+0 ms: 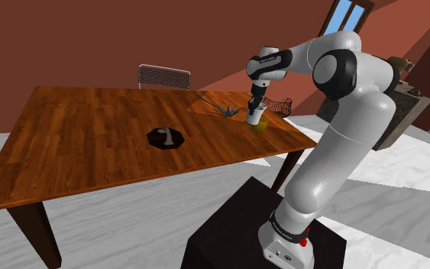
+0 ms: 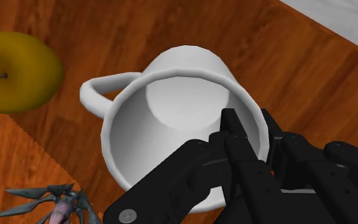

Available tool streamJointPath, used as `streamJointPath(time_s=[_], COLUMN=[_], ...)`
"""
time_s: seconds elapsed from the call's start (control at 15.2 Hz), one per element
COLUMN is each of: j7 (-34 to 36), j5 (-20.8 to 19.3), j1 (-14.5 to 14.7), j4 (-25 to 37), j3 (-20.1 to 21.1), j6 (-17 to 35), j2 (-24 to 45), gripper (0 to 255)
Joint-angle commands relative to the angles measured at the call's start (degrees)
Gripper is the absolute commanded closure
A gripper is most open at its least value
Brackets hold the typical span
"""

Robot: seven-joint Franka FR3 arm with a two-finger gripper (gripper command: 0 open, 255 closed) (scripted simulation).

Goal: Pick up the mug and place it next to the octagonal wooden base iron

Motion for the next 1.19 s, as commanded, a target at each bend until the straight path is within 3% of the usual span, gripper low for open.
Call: streamJointPath(time_s=[0.0,0.59,1.12], j7=[2.9,15.8,26.1], j5=[-0.6,-1.2,-0.1], j1=[1.4,7.5,12.7], j4=[-0.7,-2.5,0.3], j3=[1.3,7.9,13.4], j6=[-0.4,-1.5,-3.1], j2=[-1.0,-2.9,-0.6], gripper=[255,255,255])
